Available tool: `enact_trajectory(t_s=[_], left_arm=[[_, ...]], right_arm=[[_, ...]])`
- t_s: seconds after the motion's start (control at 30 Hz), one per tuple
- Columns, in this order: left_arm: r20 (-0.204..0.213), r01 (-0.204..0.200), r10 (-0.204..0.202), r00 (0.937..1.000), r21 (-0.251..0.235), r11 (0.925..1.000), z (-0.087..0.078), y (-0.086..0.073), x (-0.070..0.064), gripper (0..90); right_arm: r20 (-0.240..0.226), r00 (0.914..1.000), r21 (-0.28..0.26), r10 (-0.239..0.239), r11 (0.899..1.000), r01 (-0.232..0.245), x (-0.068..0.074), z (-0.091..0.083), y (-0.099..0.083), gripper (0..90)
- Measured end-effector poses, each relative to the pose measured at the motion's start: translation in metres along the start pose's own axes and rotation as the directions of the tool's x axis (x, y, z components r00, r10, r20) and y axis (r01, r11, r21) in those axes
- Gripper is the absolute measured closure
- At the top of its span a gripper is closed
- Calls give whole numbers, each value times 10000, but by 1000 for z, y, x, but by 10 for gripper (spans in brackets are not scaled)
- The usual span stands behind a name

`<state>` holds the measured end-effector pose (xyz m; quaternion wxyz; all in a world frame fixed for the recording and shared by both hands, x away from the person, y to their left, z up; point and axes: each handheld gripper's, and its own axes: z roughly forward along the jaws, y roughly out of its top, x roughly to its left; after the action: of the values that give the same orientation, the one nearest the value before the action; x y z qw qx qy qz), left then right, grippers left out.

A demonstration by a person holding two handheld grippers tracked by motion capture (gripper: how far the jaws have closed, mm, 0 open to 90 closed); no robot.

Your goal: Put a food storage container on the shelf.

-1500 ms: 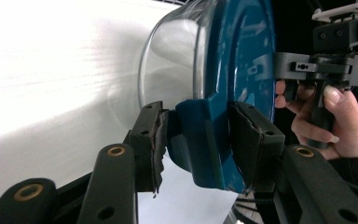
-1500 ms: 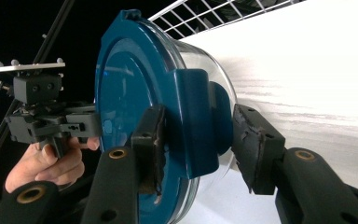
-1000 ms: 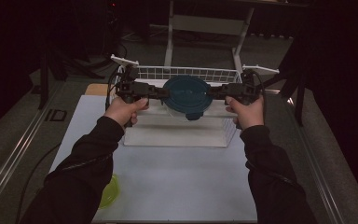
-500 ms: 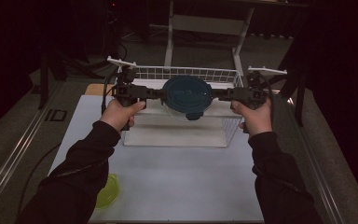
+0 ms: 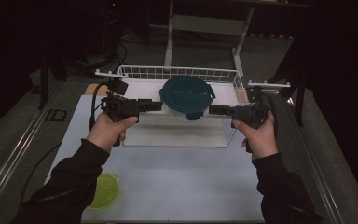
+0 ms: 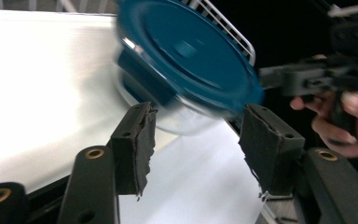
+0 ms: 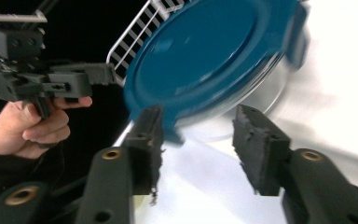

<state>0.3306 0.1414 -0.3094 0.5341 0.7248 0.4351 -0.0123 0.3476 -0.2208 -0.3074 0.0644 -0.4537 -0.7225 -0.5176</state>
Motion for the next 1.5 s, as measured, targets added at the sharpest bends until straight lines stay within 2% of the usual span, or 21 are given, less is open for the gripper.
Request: enact_trajectory(t_s=[0.03,0.1,0.17,0.2,0.3,0.4,0.43,0.5,0.57,0.7,0.77,0.87,1.03,1.4,1.5], left_arm=[[-96,-517,515,9986,-243,9984,-8,-12,-8,401],[98,-969,974,9952,-469,9942,-12,-20,-9,370],[164,-1049,1059,9942,-510,9932,-14,-23,-9,341],[291,-1073,1093,9936,-625,9923,-15,-30,-8,341],[444,-1219,1251,9911,-687,9902,-14,-42,-6,264],[-122,-1743,1739,9847,-546,9832,-11,-55,-9,127],[-332,-1915,1901,9812,-476,9803,-9,-60,-11,108],[-635,-2191,2166,9742,-358,9750,-7,-67,-14,15],[-898,-2459,2419,9661,-362,9686,-7,-74,-18,5],[-1062,-2747,2681,9575,-532,9601,-8,-83,-22,4],[-1112,-2835,2757,9548,-618,9570,-8,-86,-22,5],[-1150,-2764,2673,9567,-720,9583,-9,-90,-21,5],[-1259,-2774,2656,9558,-882,9567,-9,-93,-18,5],[-1323,-2904,2790,9511,-759,9539,-8,-97,-18,5],[-1313,-2865,2748,9525,-803,9547,-8,-98,-16,5]], right_arm=[[-146,9995,172,-291,9994,293,6,1,-8,665],[-171,9985,328,-516,9981,522,11,4,-14,723],[-127,9979,375,-638,9972,642,13,5,-17,747],[-181,9977,433,-660,9968,667,14,6,-20,787],[156,9957,252,-910,9956,906,20,9,-27,885],[227,9969,63,-754,9971,753,19,11,-27,897],[284,9967,41,-755,9971,755,19,13,-28,897],[222,9976,87,-652,9978,650,17,17,-27,897],[299,9975,84,-644,9979,641,16,21,-27,898],[273,9980,140,-572,9983,568,15,30,-24,898],[310,9979,226,-565,9982,558,14,35,-22,898],[281,9984,183,-495,9986,490,14,40,-20,898],[288,9987,174,-410,9990,405,12,47,-13,898],[441,9989,143,-138,9998,132,5,59,2,898],[526,9985,142,-147,9998,140,5,63,6,897]])
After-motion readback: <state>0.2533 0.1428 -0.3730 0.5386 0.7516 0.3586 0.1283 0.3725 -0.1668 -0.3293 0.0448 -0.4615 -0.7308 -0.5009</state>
